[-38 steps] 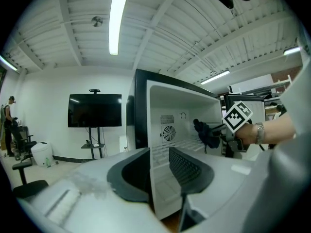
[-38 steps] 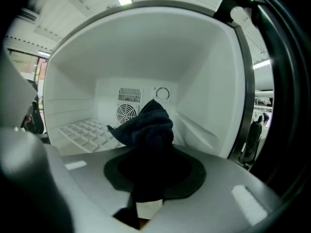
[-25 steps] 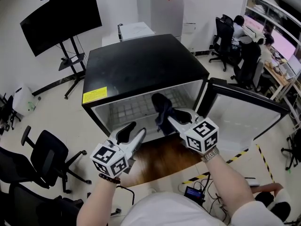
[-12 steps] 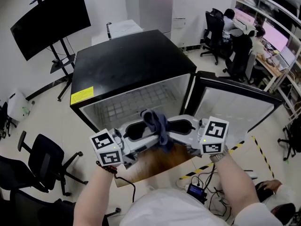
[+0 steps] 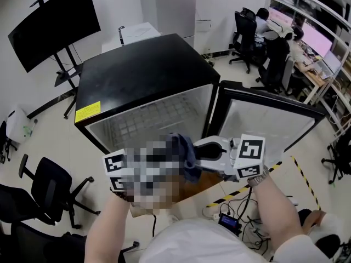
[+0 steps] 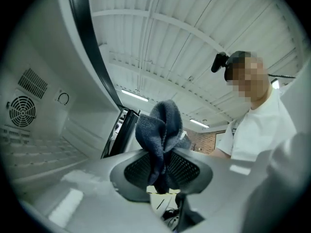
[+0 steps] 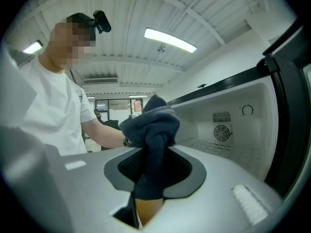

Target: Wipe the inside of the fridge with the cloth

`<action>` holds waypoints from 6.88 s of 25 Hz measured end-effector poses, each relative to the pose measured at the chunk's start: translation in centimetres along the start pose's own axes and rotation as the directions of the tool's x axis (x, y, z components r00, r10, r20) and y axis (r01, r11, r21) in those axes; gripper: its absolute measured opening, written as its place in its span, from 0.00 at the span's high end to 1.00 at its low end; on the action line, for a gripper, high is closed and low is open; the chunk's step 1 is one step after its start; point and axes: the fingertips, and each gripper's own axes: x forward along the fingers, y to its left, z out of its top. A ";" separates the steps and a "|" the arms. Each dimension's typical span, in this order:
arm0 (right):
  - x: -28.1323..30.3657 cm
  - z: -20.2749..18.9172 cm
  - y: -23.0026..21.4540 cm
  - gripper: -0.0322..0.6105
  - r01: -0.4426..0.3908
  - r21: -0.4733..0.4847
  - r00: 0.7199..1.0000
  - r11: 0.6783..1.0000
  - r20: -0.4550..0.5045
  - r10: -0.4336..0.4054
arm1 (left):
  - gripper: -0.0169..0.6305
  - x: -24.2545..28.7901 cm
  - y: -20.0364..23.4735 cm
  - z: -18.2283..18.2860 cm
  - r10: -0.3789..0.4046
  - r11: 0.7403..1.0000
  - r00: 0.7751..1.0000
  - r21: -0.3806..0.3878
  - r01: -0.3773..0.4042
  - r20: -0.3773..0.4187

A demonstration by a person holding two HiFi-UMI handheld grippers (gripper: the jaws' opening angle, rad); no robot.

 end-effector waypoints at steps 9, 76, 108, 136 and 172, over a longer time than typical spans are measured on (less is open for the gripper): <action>-1.3 -1.4 -3.3 0.76 0.188 -0.033 0.980 0.982 -0.058 -0.190 | 0.85 1.0 3.1 -0.5 0.184 0.979 0.983 0.091 -0.181 -0.018; -6.7 -2.4 -3.9 0.95 0.513 -0.094 0.857 0.853 0.014 -0.514 | 0.86 5.9 28.4 4.1 0.862 0.472 0.506 0.364 -0.803 -0.001; -8.4 -2.8 2.7 0.95 0.431 -0.137 0.901 0.892 0.013 -0.433 | 0.86 8.1 19.4 0.4 0.846 0.490 0.534 0.421 -0.763 -0.018; -10.4 -2.1 0.3 0.91 0.445 -0.096 0.895 0.890 0.002 -0.447 | 0.85 5.0 7.8 -2.2 0.673 0.685 0.738 0.407 -0.604 -0.038; 6.2 -4.8 6.3 0.76 -0.342 0.085 0.925 0.936 -0.147 0.351 | 0.85 -7.2 -2.9 -7.2 0.345 0.938 0.923 0.090 -0.334 -0.173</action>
